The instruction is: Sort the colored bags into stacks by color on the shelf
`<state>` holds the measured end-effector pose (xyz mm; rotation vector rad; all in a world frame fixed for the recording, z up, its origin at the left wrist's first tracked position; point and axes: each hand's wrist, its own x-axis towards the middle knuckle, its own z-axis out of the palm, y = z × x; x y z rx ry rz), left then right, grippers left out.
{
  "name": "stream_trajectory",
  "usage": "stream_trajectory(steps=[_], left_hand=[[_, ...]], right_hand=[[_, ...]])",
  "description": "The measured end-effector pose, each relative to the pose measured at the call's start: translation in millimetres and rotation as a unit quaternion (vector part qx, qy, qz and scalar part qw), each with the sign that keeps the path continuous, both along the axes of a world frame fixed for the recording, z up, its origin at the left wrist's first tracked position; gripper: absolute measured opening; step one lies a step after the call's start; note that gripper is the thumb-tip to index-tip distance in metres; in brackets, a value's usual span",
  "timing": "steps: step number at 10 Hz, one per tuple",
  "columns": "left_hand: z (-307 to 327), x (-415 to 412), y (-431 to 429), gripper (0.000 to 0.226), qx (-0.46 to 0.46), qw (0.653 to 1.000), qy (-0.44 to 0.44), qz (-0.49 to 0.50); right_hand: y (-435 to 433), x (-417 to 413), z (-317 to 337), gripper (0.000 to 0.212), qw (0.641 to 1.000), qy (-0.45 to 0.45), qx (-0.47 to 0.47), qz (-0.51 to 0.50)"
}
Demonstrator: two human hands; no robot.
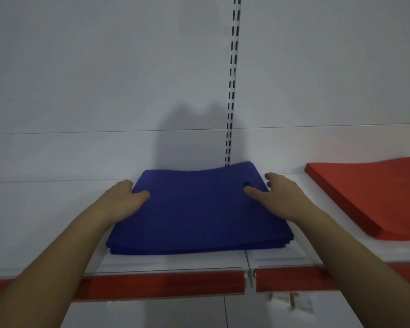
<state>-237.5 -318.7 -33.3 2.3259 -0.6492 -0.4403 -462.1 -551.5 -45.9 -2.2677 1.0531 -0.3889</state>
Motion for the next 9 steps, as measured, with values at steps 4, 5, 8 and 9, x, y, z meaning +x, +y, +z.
stream_trajectory(steps=[4,5,8,9], left_hand=[[-13.8,-14.1,2.6,0.066,0.048,0.994,-0.077,-0.055],[-13.0,-9.0,4.4,0.064,0.063,0.992,-0.073,-0.083],[-22.6,-6.0,2.6,0.075,0.118,0.98,-0.146,-0.063],[-24.1,-15.0,-5.6,0.073,0.077,0.966,-0.231,-0.084]], right_hand=[[6.8,-6.3,-23.9,0.052,0.998,0.047,-0.027,0.045],[9.3,-6.4,-26.2,0.05,0.996,0.068,-0.037,0.042],[7.1,-17.5,-14.4,0.046,0.996,0.005,-0.003,0.092],[10.9,-26.7,-5.2,0.049,0.995,-0.02,-0.032,0.095]])
